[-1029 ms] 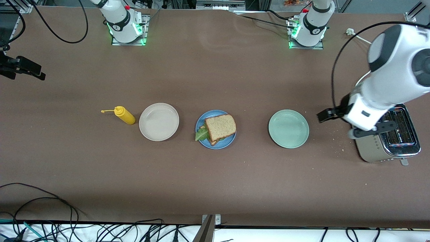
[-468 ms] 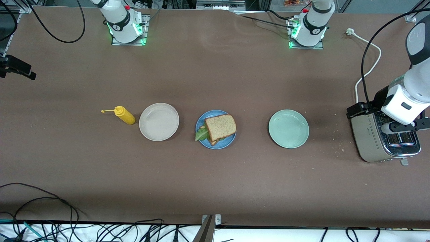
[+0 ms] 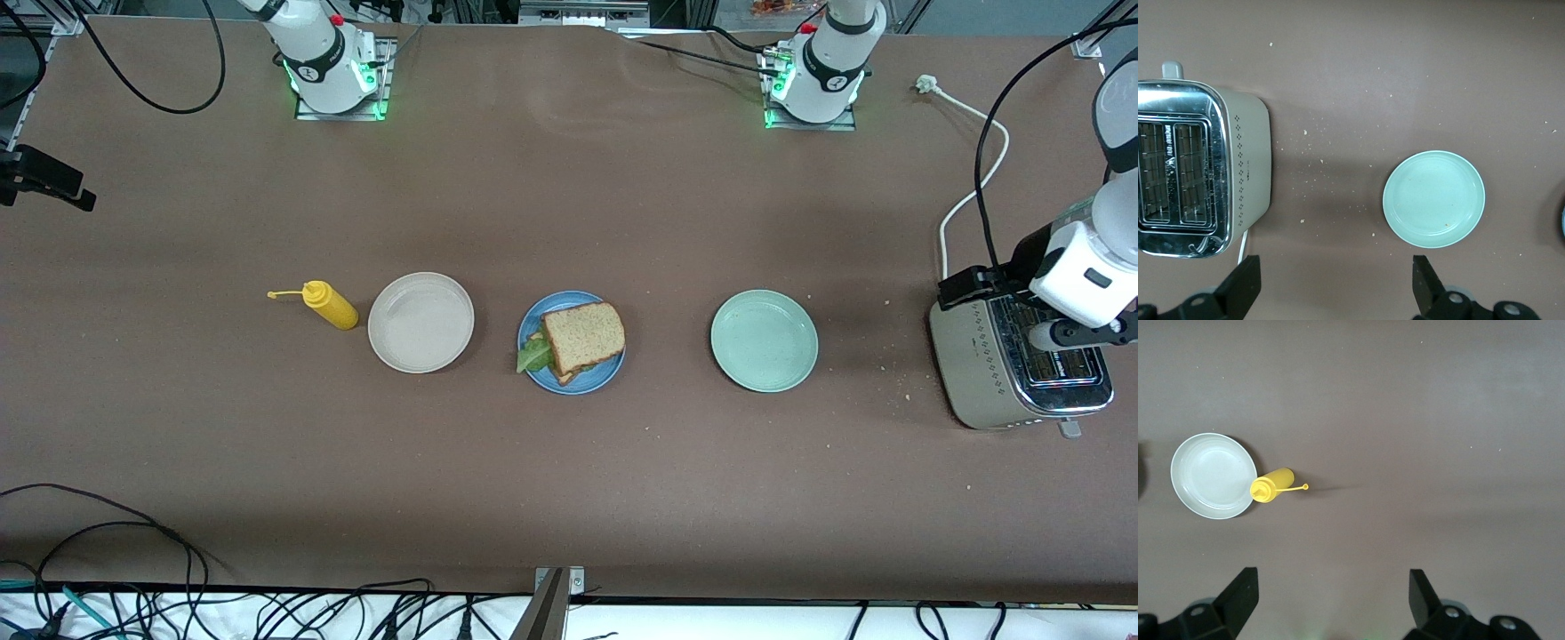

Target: Make sandwich in blue plate with both arms

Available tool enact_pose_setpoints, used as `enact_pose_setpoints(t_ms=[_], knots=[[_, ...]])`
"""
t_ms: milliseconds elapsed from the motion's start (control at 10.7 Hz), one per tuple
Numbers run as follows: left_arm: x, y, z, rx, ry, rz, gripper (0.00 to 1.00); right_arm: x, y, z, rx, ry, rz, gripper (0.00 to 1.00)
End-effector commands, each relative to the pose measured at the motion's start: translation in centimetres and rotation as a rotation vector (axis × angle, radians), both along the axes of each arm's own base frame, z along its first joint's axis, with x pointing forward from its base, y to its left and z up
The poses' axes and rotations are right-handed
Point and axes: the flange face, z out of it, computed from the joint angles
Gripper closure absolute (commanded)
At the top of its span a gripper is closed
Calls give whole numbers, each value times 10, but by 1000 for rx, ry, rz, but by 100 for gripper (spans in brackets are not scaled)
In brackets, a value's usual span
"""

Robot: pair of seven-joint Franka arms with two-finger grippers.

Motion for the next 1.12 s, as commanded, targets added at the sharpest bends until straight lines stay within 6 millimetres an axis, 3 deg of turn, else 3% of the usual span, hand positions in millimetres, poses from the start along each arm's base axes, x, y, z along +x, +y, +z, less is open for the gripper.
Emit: enact_pose_setpoints(t_ms=[0, 281, 748, 1029], knots=[[-19, 3, 17, -38, 3, -18, 0, 1, 1, 6, 9, -3, 0, 0], [-31, -1, 12, -23, 20, -21, 0, 1, 3, 6, 9, -3, 3, 0], [-55, 16, 9, -64, 0, -12, 0, 1, 3, 6, 11, -2, 5, 0], [-53, 17, 13, -64, -13, -19, 0, 0, 2, 7, 13, -1, 9, 0]])
